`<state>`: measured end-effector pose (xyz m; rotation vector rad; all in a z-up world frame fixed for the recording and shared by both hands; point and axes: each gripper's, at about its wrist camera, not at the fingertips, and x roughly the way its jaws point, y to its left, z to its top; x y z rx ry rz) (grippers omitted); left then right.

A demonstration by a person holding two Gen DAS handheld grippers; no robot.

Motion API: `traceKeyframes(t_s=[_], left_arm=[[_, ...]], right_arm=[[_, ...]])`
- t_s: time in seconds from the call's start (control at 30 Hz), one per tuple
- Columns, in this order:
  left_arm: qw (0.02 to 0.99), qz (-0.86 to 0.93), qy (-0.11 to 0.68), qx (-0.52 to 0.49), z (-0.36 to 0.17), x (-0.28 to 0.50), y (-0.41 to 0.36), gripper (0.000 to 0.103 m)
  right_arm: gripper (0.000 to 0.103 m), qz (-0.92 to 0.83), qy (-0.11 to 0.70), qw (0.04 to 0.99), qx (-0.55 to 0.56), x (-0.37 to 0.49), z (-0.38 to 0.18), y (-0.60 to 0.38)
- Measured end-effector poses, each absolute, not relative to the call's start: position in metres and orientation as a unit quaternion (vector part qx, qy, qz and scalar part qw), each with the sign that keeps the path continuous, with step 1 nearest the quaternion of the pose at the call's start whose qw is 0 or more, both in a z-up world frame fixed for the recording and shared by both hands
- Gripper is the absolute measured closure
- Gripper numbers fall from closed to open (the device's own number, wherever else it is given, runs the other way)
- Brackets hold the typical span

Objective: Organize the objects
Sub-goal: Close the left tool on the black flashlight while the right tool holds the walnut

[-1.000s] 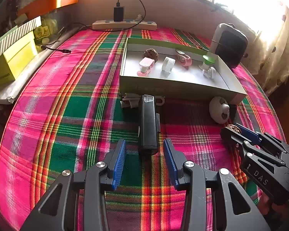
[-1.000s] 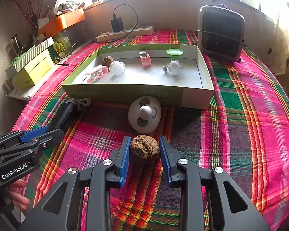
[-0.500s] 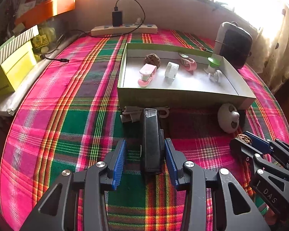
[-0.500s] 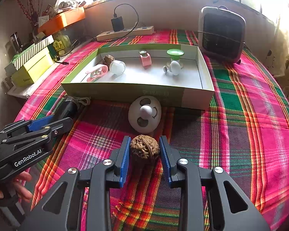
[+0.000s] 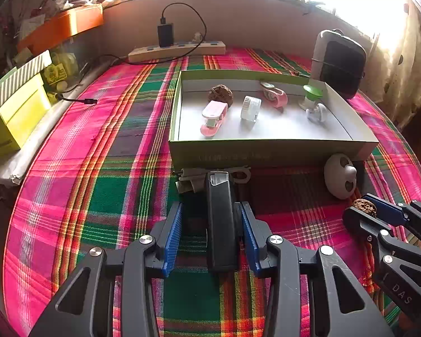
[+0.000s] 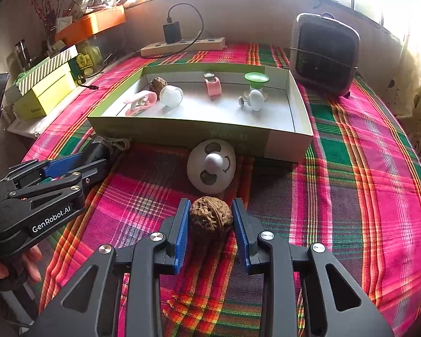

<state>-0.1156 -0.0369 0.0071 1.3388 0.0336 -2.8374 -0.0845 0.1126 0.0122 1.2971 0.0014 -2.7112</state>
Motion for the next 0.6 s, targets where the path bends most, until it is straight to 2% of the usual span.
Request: traceKeyframes(t_s=[0.3,0.43,0.53,0.6], left_arm=[[-0.004,-0.905,0.021,0.425,0.0066,-0.1161,-0.0400,0.065],[-0.001,-0.905,0.023,0.424,0.0068,-0.1163,-0.0412,0.071],[0.000,-0.906,0.023,0.424,0.0070,-0.1163,-0.0427,0.080],[-0.001,-0.906,0.026,0.423,0.0070,-0.1159,-0.0444,0.082]], right_arm=[[0.072,-0.900,0.012,0.062,0.431,-0.0846,0.0123,0.1094],[0.072,-0.900,0.014,0.061,0.431,-0.0846,0.0122,0.1088],[0.072,-0.900,0.015,0.061,0.431,-0.0846,0.0122,0.1085],[0.072,-0.900,0.015,0.061,0.431,-0.0847,0.0122,0.1085]])
